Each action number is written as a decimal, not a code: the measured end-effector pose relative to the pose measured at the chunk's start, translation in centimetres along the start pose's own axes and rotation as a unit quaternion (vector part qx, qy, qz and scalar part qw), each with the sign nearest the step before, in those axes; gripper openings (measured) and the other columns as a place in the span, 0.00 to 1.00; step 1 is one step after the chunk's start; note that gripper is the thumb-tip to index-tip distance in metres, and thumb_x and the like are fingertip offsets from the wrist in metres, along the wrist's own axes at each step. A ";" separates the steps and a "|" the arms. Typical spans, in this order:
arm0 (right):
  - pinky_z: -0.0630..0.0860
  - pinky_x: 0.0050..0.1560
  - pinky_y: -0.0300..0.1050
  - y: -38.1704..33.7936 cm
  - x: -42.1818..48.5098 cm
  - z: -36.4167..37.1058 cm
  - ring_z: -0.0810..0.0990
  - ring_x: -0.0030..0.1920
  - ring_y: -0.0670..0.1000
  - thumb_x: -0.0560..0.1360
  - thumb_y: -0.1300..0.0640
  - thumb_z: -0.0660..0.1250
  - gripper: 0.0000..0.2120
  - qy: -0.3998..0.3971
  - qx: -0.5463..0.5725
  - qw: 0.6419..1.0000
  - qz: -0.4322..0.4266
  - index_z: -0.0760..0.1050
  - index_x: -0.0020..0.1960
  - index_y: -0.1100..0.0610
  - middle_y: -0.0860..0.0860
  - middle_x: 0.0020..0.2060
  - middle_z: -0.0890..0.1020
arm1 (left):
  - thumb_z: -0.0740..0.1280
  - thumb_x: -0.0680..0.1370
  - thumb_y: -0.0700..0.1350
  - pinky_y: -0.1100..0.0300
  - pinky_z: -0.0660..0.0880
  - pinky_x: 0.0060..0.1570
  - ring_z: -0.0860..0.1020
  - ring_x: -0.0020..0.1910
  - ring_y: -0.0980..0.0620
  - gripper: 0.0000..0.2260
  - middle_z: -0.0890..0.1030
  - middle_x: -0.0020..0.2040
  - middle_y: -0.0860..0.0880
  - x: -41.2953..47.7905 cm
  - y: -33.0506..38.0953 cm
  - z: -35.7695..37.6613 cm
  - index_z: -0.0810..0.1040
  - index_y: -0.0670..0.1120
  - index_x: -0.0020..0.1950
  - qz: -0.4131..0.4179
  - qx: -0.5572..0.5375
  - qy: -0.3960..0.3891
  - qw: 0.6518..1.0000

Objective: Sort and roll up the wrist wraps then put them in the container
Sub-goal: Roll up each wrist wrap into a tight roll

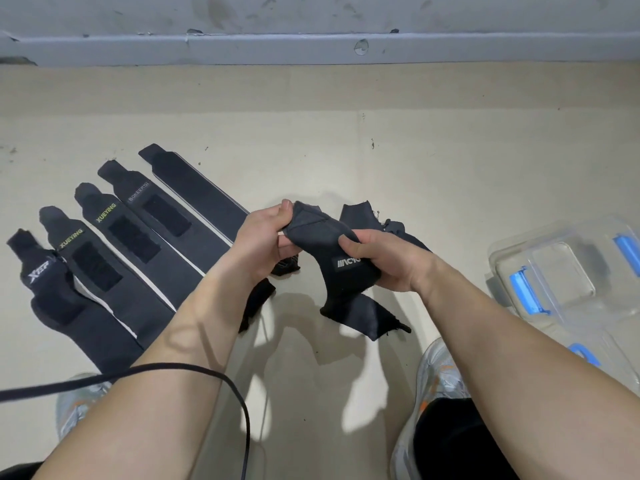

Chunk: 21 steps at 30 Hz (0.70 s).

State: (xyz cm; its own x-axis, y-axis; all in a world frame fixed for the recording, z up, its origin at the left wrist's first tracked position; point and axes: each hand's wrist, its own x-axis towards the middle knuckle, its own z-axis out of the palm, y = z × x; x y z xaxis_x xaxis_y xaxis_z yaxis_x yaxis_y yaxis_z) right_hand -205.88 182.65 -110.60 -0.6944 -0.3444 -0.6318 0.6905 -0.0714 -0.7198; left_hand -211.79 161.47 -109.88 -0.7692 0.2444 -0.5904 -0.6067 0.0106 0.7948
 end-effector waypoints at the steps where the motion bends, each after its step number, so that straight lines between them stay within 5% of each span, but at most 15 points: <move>1: 0.79 0.50 0.47 -0.3 -0.1 -0.2 0.84 0.46 0.52 0.84 0.54 0.62 0.11 -0.013 0.012 1.000 0.009 0.80 0.59 0.57 0.55 0.50 0.85 | 0.58 0.87 0.50 0.58 0.83 0.47 0.84 0.51 0.46 0.17 0.85 0.58 0.41 -0.1 0.3 -0.1 0.83 0.42 0.61 0.005 -0.001 0.002 1.000; 5: 0.81 0.49 0.46 -1.7 0.0 -0.8 0.85 0.45 0.52 0.80 0.53 0.68 0.12 -0.033 0.018 0.999 0.018 0.80 0.60 0.58 0.54 0.48 0.86 | 0.58 0.87 0.50 0.58 0.82 0.45 0.85 0.40 0.48 0.17 0.86 0.50 0.43 -0.5 0.6 0.3 0.84 0.43 0.58 0.016 -0.001 -0.010 1.000; 8: 0.81 0.50 0.43 -2.9 0.2 -0.2 0.86 0.49 0.52 0.82 0.58 0.66 0.13 -0.006 -0.004 1.000 -0.014 0.79 0.63 0.62 0.56 0.51 0.86 | 0.59 0.87 0.49 0.65 0.73 0.35 0.74 0.30 0.54 0.17 0.82 0.40 0.48 -1.3 -0.1 0.9 0.83 0.41 0.60 0.021 0.000 -0.038 0.999; 10: 0.79 0.50 0.46 -3.6 0.3 0.6 0.84 0.49 0.54 0.79 0.56 0.69 0.11 0.013 -0.004 0.999 -0.049 0.81 0.59 0.60 0.56 0.51 0.86 | 0.59 0.87 0.47 0.60 0.80 0.48 0.81 0.43 0.47 0.17 0.84 0.53 0.43 -2.1 -0.2 0.9 0.81 0.39 0.64 0.036 -0.027 -0.055 0.997; 13: 0.73 0.40 0.41 -5.1 -0.3 2.4 0.79 0.36 0.48 0.80 0.55 0.70 0.08 0.057 -0.083 0.986 -0.133 0.78 0.44 0.57 0.48 0.35 0.82 | 0.57 0.87 0.42 0.51 0.77 0.66 0.80 0.65 0.41 0.17 0.80 0.66 0.37 -3.6 1.7 0.4 0.76 0.34 0.69 0.057 -0.069 -0.100 0.991; 17: 0.74 0.36 0.36 -8.7 -3.1 4.3 0.79 0.32 0.46 0.81 0.63 0.67 0.06 0.052 -0.101 0.974 -0.195 0.77 0.45 0.60 0.47 0.32 0.82 | 0.60 0.83 0.36 0.53 0.76 0.67 0.79 0.66 0.44 0.15 0.80 0.66 0.39 -7.0 7.1 -0.8 0.76 0.35 0.68 0.053 -0.088 -0.160 0.982; 21: 0.77 0.41 0.41 -12.5 -7.2 6.4 0.82 0.37 0.50 0.77 0.56 0.69 0.07 -0.007 -0.102 0.976 -0.191 0.81 0.48 0.59 0.52 0.37 0.85 | 0.63 0.81 0.32 0.63 0.79 0.55 0.83 0.57 0.53 0.16 0.85 0.58 0.46 -12.2 12.9 -1.4 0.79 0.42 0.66 0.067 0.034 -0.205 0.976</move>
State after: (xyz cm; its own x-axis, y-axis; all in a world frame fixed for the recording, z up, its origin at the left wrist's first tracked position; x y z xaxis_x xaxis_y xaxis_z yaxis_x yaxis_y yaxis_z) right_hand -208.19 179.98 -95.23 -0.8899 -0.3413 -0.3026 0.3251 -0.0093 -0.9456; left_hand -210.57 157.27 -92.63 -0.6872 0.6150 -0.3866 -0.4816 0.0126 0.8763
